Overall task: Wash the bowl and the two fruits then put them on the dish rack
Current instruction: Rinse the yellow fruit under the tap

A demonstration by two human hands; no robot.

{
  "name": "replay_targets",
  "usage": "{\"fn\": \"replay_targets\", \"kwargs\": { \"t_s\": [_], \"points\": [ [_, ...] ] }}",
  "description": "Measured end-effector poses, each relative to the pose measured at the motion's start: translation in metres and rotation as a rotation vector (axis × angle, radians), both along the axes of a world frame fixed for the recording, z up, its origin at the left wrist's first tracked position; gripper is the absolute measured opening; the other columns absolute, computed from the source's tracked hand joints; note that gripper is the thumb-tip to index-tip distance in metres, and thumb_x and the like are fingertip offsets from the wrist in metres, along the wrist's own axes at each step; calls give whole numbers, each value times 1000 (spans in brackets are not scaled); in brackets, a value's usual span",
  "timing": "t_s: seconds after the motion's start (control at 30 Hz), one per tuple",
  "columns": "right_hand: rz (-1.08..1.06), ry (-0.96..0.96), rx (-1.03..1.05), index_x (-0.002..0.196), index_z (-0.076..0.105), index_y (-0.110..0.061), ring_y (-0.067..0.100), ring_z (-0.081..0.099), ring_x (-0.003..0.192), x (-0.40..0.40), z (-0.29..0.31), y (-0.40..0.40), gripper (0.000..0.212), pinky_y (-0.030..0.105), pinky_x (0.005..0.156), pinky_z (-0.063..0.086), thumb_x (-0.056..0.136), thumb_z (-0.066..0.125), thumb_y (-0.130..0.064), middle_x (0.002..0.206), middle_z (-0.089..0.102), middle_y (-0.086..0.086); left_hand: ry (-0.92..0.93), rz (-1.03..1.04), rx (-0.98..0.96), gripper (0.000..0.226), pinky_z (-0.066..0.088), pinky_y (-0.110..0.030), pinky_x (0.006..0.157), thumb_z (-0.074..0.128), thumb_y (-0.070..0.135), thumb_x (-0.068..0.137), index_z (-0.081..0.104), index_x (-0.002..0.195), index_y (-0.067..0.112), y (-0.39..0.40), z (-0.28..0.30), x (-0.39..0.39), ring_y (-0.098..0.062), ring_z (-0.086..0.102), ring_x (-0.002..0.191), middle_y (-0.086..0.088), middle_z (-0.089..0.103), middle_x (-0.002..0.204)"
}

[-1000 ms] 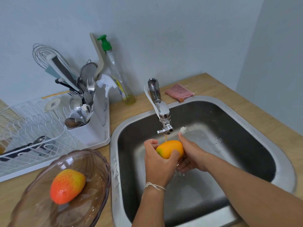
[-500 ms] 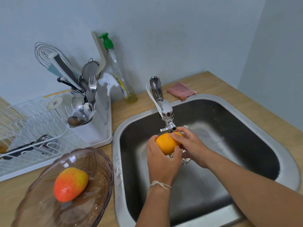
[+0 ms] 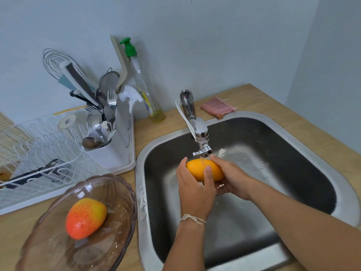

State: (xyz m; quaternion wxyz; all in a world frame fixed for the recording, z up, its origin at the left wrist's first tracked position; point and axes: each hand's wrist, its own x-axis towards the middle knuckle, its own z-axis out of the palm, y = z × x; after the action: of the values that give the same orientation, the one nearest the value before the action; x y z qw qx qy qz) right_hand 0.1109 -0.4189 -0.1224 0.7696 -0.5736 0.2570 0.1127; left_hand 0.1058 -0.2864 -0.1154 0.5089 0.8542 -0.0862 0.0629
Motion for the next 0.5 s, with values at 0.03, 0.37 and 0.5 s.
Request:
{"fn": "replay_targets", "kwargs": {
  "t_s": [0.03,0.37,0.5],
  "points": [
    [-21,-26,32,123,61,-20,38,69,94,2,-1,0,47,43,67,61,91,62,-54,117,62,18,2,5,12,63,51,-33,94,68,39,89,36,143,25,0,-1,1,-18,53,116,0,45,139],
    [202,116,99,126,61,-15,40,73,93,-2,-3,4,57,48,72,61,97,44,-62,118,69,24,-35,99,-64,70,54,-21,82,78,42,78,41,137,29,4,3,4,-8,54,105,11,47,127],
    [345,204,97,127,62,-7,36,72,79,-3,-7,2,86,45,70,60,90,33,-80,107,69,26,12,167,-93,59,58,-41,86,72,53,81,44,129,35,6,2,7,-13,58,106,12,53,122]
  ]
}}
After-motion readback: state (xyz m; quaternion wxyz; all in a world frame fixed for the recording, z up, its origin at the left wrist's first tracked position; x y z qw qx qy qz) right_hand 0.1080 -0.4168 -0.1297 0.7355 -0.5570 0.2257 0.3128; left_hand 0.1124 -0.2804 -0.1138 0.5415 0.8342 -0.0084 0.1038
